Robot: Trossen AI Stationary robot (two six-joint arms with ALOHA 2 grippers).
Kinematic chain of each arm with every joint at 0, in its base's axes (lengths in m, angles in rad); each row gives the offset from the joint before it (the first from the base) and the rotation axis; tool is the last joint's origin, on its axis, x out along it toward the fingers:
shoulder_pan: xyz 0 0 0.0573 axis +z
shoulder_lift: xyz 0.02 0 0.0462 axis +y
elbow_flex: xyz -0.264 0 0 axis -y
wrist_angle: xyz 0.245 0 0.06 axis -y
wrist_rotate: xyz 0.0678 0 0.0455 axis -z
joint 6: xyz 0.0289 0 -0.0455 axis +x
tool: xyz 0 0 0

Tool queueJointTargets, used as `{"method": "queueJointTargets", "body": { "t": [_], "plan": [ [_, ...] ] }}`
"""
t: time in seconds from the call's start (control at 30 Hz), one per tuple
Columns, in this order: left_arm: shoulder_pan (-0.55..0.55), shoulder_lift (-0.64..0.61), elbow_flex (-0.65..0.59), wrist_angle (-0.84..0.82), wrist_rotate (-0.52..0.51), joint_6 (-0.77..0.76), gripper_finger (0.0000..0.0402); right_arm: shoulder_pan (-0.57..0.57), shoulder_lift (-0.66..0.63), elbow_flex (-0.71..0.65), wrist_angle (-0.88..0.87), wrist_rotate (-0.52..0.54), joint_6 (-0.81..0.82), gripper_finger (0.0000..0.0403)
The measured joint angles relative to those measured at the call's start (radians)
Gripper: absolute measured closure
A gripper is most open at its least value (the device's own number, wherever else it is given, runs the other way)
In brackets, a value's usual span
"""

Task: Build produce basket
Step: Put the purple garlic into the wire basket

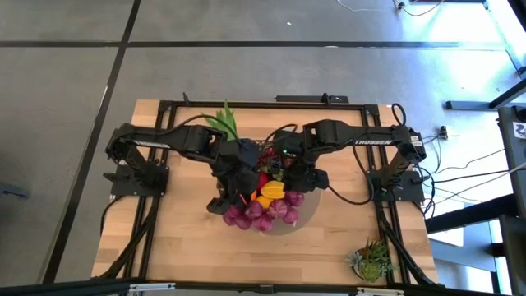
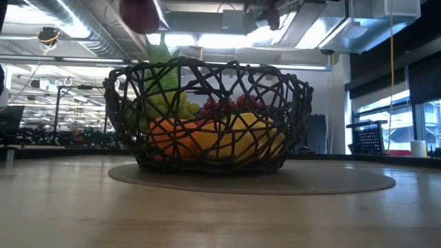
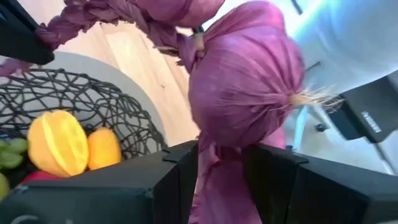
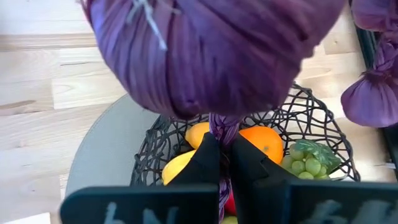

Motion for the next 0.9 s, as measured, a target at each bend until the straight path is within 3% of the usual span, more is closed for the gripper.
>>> {"method": "queueJointTargets", "body": {
  "t": [0.27,0.43,0.9],
  "plan": [
    [0.046,0.000,0.000,0.023,0.148,-0.031,0.0289,0.000,0.000,0.000,-0.018,0.002,-0.022,0.0400],
    [0.054,0.000,0.000,0.005,0.148,-0.007,0.0289,0.000,0.000,0.000,-0.022,0.044,-0.014,0.0400],
    [0.051,-0.073,0.001,-0.108,-0.100,0.050,0.0289,-0.001,-0.047,0.000,-0.055,0.082,0.109,0.0400]
  ]
}}
